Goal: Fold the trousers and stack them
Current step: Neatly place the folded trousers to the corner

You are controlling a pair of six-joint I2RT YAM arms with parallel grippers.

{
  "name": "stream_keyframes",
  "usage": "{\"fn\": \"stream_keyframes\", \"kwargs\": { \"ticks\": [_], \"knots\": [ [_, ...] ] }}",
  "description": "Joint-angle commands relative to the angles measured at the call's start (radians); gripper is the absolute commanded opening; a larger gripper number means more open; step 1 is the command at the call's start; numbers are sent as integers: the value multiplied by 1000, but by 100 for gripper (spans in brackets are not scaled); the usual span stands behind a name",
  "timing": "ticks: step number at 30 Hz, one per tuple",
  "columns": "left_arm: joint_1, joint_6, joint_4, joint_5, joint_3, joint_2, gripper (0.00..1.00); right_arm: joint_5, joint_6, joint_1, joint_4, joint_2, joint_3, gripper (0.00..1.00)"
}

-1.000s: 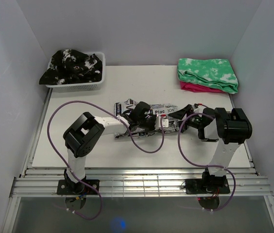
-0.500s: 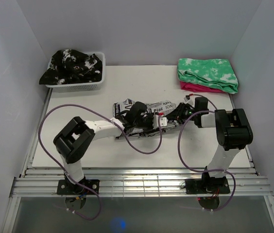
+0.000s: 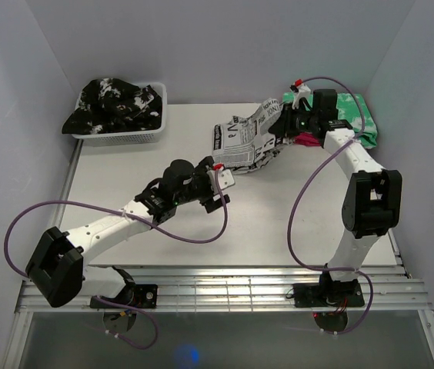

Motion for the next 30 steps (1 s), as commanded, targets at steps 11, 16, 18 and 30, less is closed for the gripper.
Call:
{"fn": "stream_keyframes", "kwargs": {
  "ticks": [11,16,18,30],
  "knots": [
    [10,-96,-43,-119,-83,-67,98,142,-447,2,-173,204,654,8],
    [9,-111,-47,-126,-83,-72,98,189,-500,-9,-184,244,762,8],
    [10,-111,-49,-126,-87,-76,98,198,-505,-24,-173,246,794,8],
    [10,-127,-103,-108,-90,-84,98,119,-606,-144,-173,223,860,8]
  ]
}}
